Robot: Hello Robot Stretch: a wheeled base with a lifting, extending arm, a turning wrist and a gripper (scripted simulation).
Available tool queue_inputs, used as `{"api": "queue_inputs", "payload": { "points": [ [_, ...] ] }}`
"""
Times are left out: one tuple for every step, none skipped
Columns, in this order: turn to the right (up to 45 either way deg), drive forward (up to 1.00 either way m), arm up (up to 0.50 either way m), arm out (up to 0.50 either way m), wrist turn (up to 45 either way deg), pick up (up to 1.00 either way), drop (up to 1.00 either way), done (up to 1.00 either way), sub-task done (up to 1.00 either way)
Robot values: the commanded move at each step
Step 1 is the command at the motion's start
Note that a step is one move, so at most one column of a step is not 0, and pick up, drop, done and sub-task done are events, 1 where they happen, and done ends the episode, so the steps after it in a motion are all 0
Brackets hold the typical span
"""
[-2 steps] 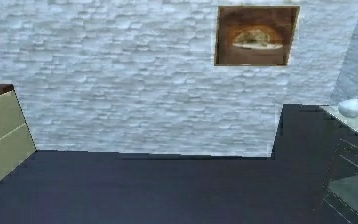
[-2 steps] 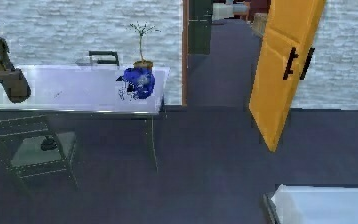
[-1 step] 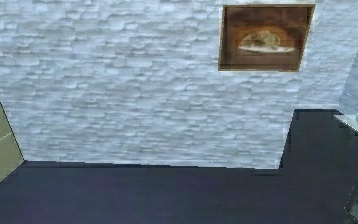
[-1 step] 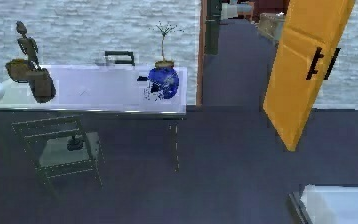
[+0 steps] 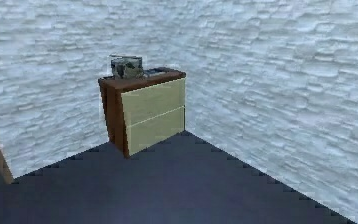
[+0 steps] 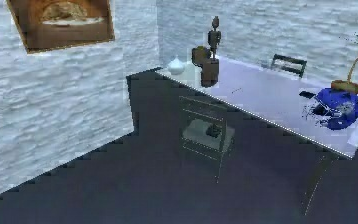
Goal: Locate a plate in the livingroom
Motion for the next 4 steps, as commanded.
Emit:
{"api": "queue_inputs", "payload": {
  "points": [
    [-45.0,0.0,0.0,0.0,0.0,0.0,0.0,0.0,0.0],
    [-12.0,0.0,0.0,0.0,0.0,0.0,0.0,0.0,0.0],
    [0.0,1.0,0.0,0.0,0.0,0.0,0.0,0.0,0.0],
    [0.0,1.0,0.0,0.0,0.0,0.0,0.0,0.0,0.0]
  ]
}}
